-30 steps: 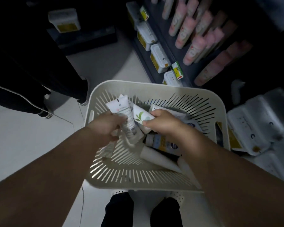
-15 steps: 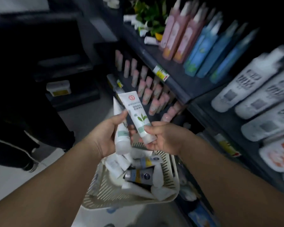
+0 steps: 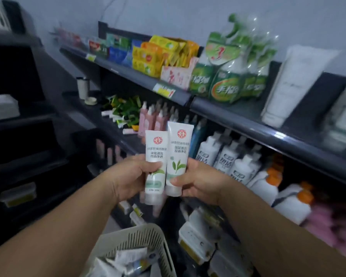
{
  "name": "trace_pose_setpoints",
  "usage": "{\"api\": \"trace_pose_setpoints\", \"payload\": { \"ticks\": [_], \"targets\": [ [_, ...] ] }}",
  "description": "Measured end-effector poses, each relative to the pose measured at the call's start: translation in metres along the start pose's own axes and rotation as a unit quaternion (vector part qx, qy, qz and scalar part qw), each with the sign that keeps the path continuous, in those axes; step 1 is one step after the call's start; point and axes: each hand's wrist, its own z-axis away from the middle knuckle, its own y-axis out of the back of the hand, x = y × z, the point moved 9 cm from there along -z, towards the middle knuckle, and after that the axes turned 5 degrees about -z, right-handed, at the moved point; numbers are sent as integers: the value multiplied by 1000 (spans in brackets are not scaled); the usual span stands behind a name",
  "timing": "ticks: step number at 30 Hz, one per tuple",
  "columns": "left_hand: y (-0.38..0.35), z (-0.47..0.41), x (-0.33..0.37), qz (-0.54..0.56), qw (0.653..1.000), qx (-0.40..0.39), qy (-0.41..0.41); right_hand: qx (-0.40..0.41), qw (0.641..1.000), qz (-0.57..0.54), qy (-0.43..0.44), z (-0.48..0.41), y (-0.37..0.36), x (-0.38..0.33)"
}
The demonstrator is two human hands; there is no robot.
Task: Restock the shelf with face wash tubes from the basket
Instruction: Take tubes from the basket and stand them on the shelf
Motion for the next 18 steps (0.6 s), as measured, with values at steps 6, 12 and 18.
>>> {"api": "trace_pose_setpoints", "payload": {
  "ticks": [6,12,18],
  "targets": [
    [-69,-10,60,-57,996,-31,-59,55,996,-26,63,51,39,-54],
    [-138,-16,103,-110,987,-59,-99,108,987,-19,120,109,78,-98],
    [-230,-16,132,-130,976,-120,-131,183,970,20,162,188,131,-129]
  ]
}}
